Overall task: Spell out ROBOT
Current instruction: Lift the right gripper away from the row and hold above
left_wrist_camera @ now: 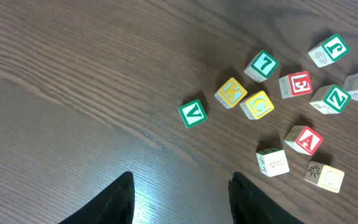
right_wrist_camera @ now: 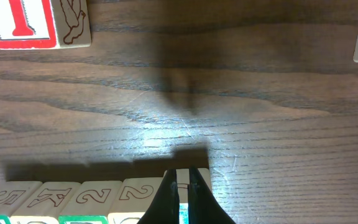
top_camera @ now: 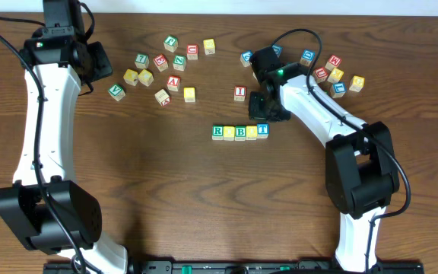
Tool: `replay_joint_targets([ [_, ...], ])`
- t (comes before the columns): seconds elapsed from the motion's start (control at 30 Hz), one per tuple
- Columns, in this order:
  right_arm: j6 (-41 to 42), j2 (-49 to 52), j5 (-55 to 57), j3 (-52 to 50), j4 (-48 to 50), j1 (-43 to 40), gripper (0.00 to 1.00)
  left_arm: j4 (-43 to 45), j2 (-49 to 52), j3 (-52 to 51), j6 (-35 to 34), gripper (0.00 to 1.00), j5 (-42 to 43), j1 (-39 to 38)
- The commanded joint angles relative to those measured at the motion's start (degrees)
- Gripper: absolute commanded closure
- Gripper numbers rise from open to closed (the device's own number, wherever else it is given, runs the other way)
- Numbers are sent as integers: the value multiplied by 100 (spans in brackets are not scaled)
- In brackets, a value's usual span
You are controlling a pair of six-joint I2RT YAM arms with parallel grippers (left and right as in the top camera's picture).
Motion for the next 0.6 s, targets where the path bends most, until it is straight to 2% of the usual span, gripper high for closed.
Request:
replay_joint_targets([
  [0.0,66,94,33,61,13,55,98,-15,-70,-46,98,51,-55,11],
  [0.57,66,96,33,31,13,55,97,-15,-70,-46,98,51,-55,11],
])
